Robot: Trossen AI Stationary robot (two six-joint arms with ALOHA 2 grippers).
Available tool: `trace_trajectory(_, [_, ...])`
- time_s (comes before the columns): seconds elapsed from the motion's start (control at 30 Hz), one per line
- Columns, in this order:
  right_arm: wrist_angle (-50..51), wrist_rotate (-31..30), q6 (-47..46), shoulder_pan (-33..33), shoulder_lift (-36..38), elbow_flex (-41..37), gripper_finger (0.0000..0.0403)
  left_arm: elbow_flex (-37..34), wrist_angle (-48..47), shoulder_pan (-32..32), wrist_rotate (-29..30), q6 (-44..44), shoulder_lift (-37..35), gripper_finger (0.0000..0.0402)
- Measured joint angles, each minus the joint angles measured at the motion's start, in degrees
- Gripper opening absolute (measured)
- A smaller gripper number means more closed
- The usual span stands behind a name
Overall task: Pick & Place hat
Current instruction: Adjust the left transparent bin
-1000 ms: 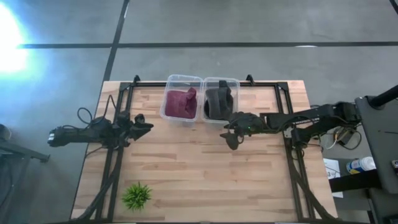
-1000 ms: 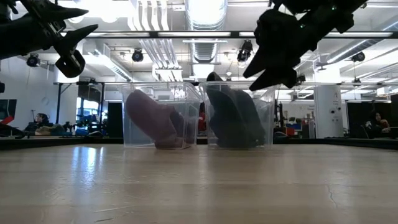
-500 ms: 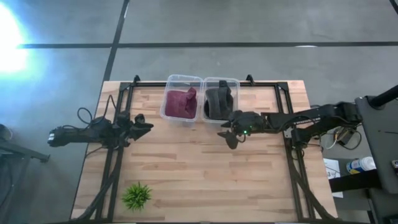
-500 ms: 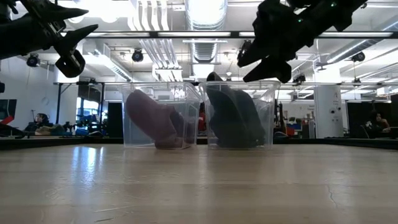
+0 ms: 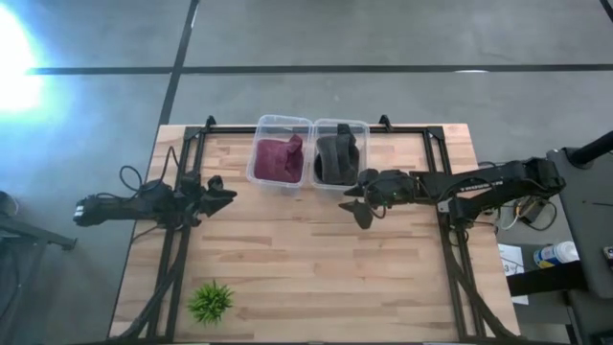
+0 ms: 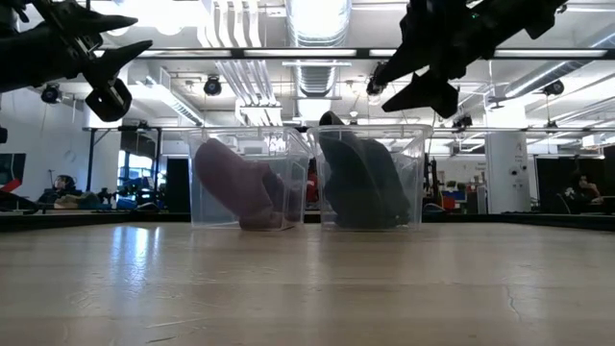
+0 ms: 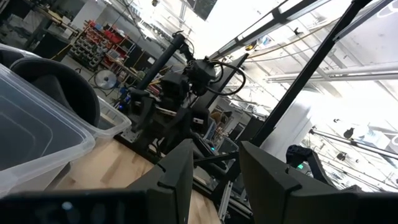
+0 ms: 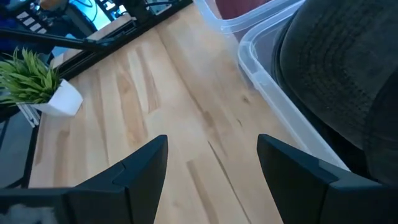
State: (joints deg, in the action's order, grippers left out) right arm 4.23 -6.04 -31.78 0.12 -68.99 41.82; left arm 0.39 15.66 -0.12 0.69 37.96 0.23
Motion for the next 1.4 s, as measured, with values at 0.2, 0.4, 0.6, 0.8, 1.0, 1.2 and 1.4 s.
trace_trajectory(0.2, [0.09, 0.00, -0.82, 0.00, -0.46, -0.07, 0.0247, 0.12, 0.06, -0.02, 0.01, 0.00, 0.00, 0.0124])
trace_trajectory(0.4, [0.27, 0.00, -0.94, 0.00, -0.37, -0.07, 0.0247, 0.19, 1.87, -0.02, 4.96, 10.71, 0.17, 0.0124])
trace_trajectory(0.6, [0.46, 0.02, -1.23, 0.00, -0.39, -0.07, 0.0247, 0.21, 3.10, 0.02, 18.73, 21.63, 1.06, 0.0124])
trace_trajectory(0.8, [1.08, 0.00, -1.90, 0.00, -0.39, -0.07, 0.0247, 1.18, -7.26, 0.00, 26.42, 20.66, 5.00, 0.0124])
trace_trajectory(1.0, [1.55, 0.02, -2.37, 0.02, -0.39, -0.07, 0.0247, 4.91, -18.98, 0.03, 35.89, 24.82, 8.53, 0.0124])
trace_trajectory(1.2, [1.58, 0.02, -2.28, 0.02, -0.39, -0.11, 0.0247, 7.86, -32.47, 0.11, 37.62, 36.47, 14.53, 0.0118])
trace_trajectory(1.4, [1.55, 0.00, -2.11, 0.00, -0.39, -0.11, 0.0247, 7.77, -27.59, 0.68, 39.41, 33.22, 21.34, 0.0116])
